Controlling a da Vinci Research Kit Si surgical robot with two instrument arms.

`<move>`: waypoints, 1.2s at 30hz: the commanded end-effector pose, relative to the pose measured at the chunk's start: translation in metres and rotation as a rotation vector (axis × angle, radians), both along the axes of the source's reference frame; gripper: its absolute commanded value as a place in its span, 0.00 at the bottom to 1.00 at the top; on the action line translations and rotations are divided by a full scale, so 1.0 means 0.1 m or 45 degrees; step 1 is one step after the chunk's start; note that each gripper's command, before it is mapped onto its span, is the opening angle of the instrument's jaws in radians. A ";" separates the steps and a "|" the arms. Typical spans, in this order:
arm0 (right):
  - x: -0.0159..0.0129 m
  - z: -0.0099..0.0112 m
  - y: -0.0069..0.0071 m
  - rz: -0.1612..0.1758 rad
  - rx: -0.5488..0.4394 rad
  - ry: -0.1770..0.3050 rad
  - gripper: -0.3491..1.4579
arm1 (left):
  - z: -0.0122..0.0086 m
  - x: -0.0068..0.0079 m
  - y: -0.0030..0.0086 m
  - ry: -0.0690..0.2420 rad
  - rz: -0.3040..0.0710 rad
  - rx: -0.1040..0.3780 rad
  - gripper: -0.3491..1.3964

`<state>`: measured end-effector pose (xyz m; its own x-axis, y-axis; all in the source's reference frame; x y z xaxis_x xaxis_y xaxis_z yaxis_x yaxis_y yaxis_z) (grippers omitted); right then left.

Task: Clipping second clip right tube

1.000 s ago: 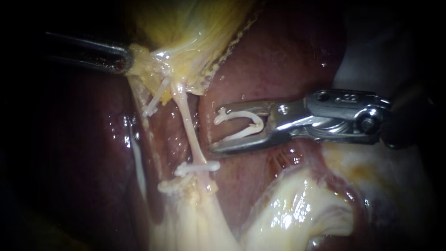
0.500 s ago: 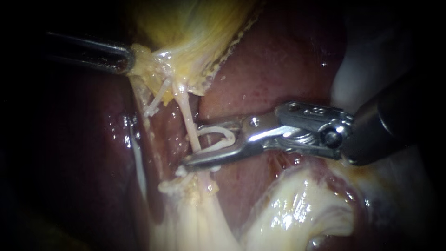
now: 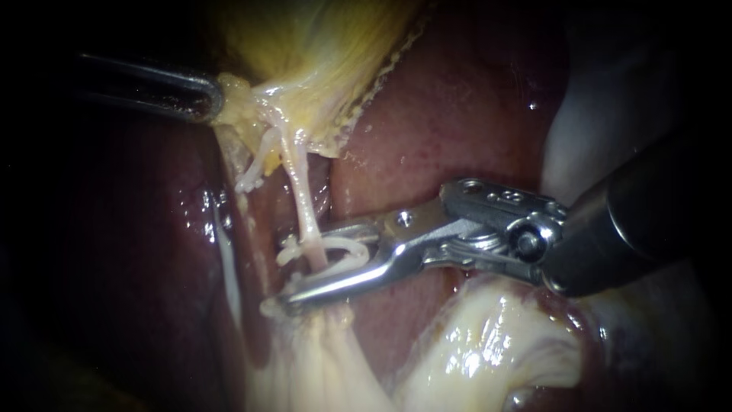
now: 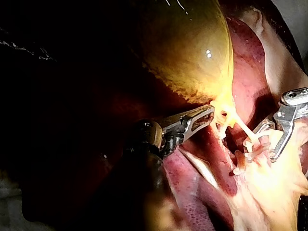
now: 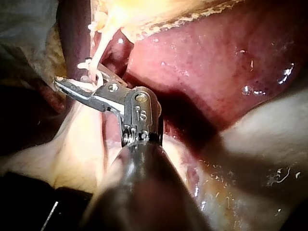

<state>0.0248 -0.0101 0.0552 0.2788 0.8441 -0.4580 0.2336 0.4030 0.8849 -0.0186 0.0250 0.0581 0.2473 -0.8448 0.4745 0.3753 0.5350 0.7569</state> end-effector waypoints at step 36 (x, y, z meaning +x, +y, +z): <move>-0.017 0.025 0.004 -0.029 0.085 -0.027 0.00 | -0.001 -0.003 -0.001 -0.004 0.003 0.002 0.00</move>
<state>0.0231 -0.0098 0.0578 0.3072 0.8649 -0.3969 0.2237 0.3397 0.9135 -0.0190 0.0249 0.0580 0.2484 -0.8449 0.4738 0.3715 0.5348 0.7589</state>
